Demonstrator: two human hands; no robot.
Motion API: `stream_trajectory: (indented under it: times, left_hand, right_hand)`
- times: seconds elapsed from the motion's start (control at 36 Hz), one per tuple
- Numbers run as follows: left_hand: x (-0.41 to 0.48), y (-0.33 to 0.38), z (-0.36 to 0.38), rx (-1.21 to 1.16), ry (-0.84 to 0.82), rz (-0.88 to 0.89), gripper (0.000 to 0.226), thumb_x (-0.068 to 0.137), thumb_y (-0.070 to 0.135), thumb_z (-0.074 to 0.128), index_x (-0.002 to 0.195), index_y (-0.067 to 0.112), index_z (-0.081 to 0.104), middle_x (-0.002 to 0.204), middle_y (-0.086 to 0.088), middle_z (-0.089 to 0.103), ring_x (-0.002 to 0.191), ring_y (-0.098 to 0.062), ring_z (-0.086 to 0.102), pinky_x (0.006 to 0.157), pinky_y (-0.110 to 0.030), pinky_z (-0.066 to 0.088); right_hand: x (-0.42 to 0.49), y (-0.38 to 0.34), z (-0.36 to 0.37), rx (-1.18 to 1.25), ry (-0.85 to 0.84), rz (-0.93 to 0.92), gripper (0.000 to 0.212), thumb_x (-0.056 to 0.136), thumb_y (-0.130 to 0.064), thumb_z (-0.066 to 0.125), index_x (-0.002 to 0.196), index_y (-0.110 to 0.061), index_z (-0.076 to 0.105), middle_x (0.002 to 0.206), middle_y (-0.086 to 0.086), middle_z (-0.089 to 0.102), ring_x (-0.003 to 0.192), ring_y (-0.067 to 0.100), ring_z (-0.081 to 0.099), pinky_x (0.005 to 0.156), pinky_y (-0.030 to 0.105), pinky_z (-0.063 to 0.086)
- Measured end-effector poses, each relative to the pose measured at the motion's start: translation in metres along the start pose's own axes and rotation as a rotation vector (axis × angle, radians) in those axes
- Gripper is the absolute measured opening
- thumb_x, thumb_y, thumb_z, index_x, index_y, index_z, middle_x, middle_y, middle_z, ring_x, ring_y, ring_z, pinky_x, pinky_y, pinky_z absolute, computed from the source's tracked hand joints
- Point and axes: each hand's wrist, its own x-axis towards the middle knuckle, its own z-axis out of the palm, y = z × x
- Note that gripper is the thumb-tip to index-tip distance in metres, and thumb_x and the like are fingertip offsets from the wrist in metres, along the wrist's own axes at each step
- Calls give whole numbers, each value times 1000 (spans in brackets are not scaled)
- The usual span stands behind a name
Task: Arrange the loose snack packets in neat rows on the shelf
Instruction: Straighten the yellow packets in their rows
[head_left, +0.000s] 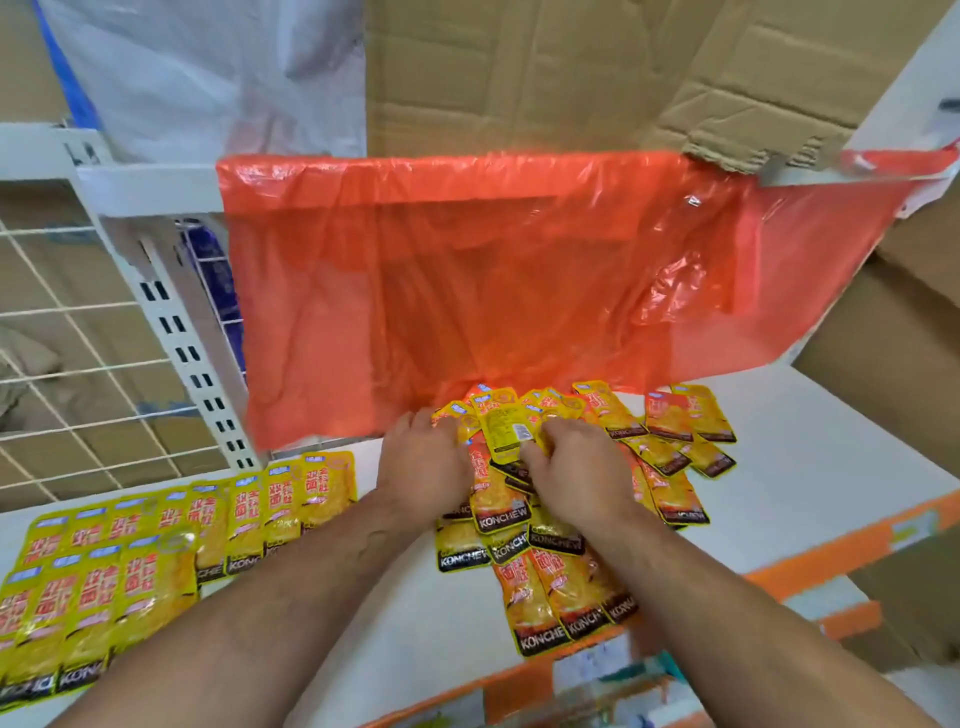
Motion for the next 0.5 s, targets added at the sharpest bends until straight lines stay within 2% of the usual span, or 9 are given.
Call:
stream_trajectory:
  times: [0.06, 0.14, 0.19, 0.25, 0.31, 0.36, 0.42, 0.5]
  left_hand:
    - [5, 5, 3, -47, -2, -19, 39, 78, 40, 42, 89, 18, 71, 91, -11, 67, 88, -33, 60, 81, -38, 49]
    - [11, 22, 4, -136, -9, -2, 40, 79, 38, 48, 111, 25, 70, 118, -8, 64, 109, -33, 55, 93, -42, 49]
    - [15, 34, 8, -110, -99, 51, 49, 83, 40, 44, 127, 30, 62, 134, -5, 58, 121, -31, 49, 102, -45, 43]
    - [16, 45, 12, -44, -226, 58, 52, 88, 48, 39, 136, 34, 53, 146, -1, 48, 132, -29, 41, 110, -45, 34]
    - [14, 54, 15, -49, -263, 17, 50, 90, 51, 43, 133, 32, 56, 144, 1, 51, 132, -26, 42, 110, -41, 32]
    - [11, 62, 16, -77, -205, 4, 43, 87, 52, 47, 118, 27, 64, 124, 3, 63, 119, -24, 51, 101, -34, 38]
    - [8, 69, 14, -107, -176, -19, 35, 86, 52, 54, 104, 24, 65, 108, 3, 66, 109, -23, 54, 92, -32, 41]
    - [5, 79, 7, -181, -174, -120, 38, 79, 56, 65, 96, 22, 62, 100, 0, 62, 99, -22, 57, 82, -33, 46]
  right_hand:
    - [11, 3, -3, -20, 4, 28, 44, 95, -54, 47, 105, -14, 62, 102, 8, 67, 102, 31, 60, 72, 35, 46]
    - [28, 11, -5, 34, -37, 55, 48, 94, -53, 51, 114, -9, 57, 111, 12, 66, 108, 33, 60, 78, 37, 49]
    - [36, 18, -5, 94, -89, 79, 47, 94, -48, 55, 117, -7, 54, 115, 14, 65, 110, 34, 60, 81, 37, 49]
    - [41, 24, -1, 153, -136, 86, 47, 93, -42, 58, 123, -7, 53, 120, 16, 63, 114, 35, 58, 86, 37, 48]
    - [45, 30, 4, 232, -168, 97, 49, 90, -36, 63, 128, -7, 51, 123, 15, 61, 116, 34, 56, 89, 37, 47]
    - [48, 35, 9, 340, -188, 129, 53, 85, -30, 68, 131, -9, 52, 120, 13, 62, 114, 31, 58, 88, 36, 47]
    - [51, 40, 13, 485, -219, 207, 53, 80, -23, 71, 129, -11, 53, 106, 8, 66, 101, 27, 62, 81, 33, 50]
    - [53, 46, 15, 655, -253, 284, 48, 78, -13, 72, 123, -12, 55, 83, 2, 63, 82, 24, 63, 64, 28, 46]
